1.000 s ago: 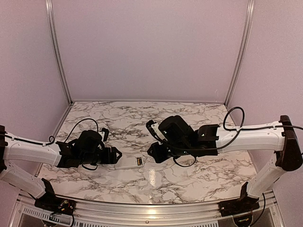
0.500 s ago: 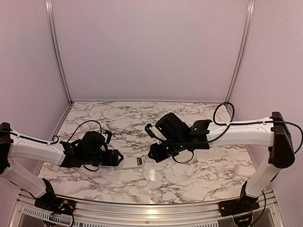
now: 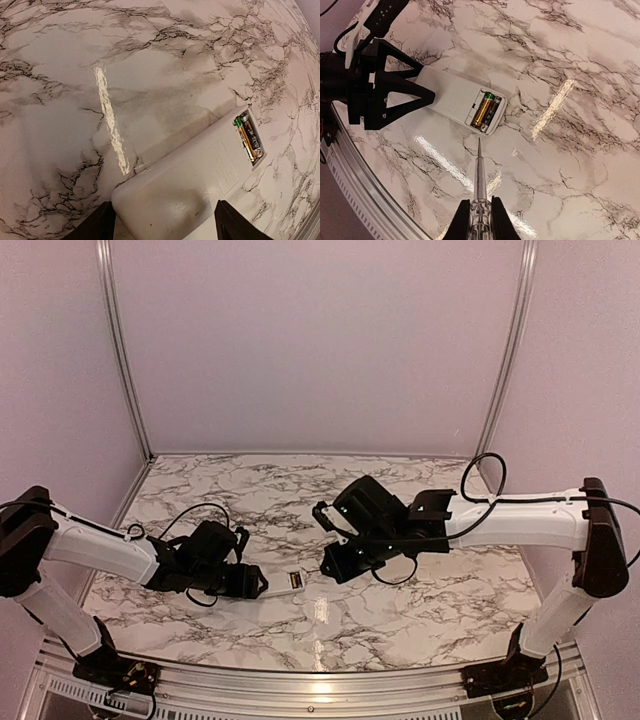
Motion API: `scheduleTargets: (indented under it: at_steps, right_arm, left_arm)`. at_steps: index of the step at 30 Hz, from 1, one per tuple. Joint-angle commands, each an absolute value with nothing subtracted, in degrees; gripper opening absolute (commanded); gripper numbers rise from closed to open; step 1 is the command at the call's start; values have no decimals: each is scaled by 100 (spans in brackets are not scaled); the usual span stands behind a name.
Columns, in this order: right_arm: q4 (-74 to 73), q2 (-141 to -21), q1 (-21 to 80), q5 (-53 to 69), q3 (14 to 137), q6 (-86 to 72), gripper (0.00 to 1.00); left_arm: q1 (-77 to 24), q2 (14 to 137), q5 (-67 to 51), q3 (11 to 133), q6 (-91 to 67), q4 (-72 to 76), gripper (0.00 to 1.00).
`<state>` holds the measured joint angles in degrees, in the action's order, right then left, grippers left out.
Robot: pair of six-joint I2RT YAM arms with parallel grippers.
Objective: Unload the batteries from the remote control
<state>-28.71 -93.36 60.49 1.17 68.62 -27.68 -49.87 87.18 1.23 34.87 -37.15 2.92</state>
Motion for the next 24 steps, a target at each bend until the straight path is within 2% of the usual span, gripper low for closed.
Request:
scheduleTargets:
  at_steps: [1,13,24]
  right_arm:
    - [-2942,-8961,6012,27,6734,-2857,0]
    - [-2931,-8635,6012,24,6443,-2957,0]
    - [-3411,-8920,6010,-346,6732,-2798,0]
  left_arm:
    - [-5011,9050,-390,3692,-3702,305,71]
    - [-5311,9622,-689,4051,-3677,599,67]
    - [-5335,9611,-171,4096,-3660,664,61]
